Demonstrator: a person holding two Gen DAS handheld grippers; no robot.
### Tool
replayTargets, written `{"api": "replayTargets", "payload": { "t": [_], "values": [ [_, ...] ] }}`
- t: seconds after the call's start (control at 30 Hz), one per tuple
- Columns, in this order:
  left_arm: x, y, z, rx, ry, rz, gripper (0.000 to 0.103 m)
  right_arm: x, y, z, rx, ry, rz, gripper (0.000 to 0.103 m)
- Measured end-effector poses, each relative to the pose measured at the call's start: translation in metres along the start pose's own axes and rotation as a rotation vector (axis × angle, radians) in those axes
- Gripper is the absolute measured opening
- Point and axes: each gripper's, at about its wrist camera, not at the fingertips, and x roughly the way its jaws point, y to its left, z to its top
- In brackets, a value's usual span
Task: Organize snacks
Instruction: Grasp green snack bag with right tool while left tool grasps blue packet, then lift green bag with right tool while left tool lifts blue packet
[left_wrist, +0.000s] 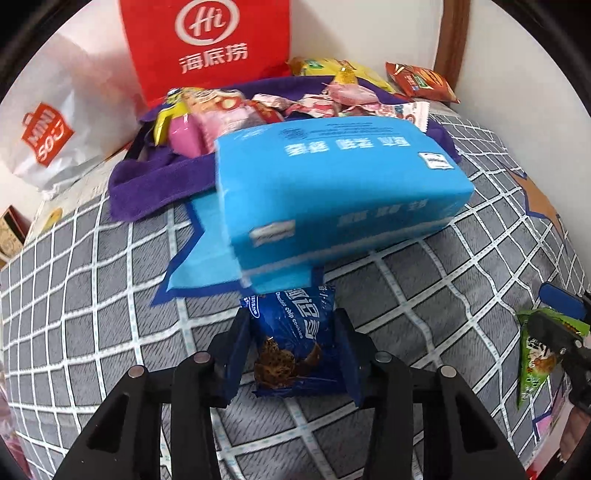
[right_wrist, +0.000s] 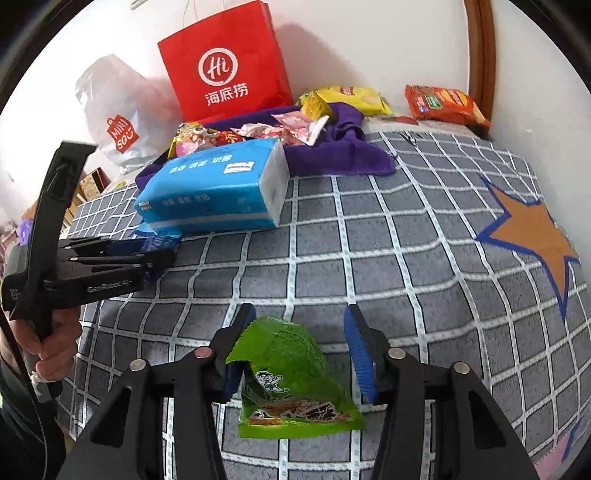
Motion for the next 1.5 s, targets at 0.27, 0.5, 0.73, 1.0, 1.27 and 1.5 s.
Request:
{"api": "replayTargets", "payload": {
  "t": [0.27,0.5,0.73,1.0,1.27,1.5],
  "values": [
    [0.003,-0.003,-0.003,0.009,-0.048,0.003,0.05,-0.009,-0.002,-0.01,0.01,0.012,0.015,0.055],
    [0.0,-0.005,-0.007,0.018,-0.05,-0.02,0.043,-0.02,0.007,-0.016,-0.029,0.024,-0.004,0.061],
    [-0.008,-0.005,-0.008,-0.006,-0.026,-0.107,0.039,-0.005,0.001,-0.033,-0.017,0.066,-0.044,0.061],
    [-0.036,-0.007,-0.006,0.0,-0.062,-0.118,0.039,-0.009,0.009,-0.024,-0.052,0.054,-0.045,0.05],
    [-0.056,0.008,0.001,-0.042,-0.077,-0.14,0.039,-0.024,0.022,0.005,-0.061,-0.002,-0.031,0.049],
    [-0.066,0.016,0.007,-0.06,-0.075,-0.139,0.039,-0.03,0.037,0.035,-0.062,-0.049,0.002,0.049]
  ]
}}
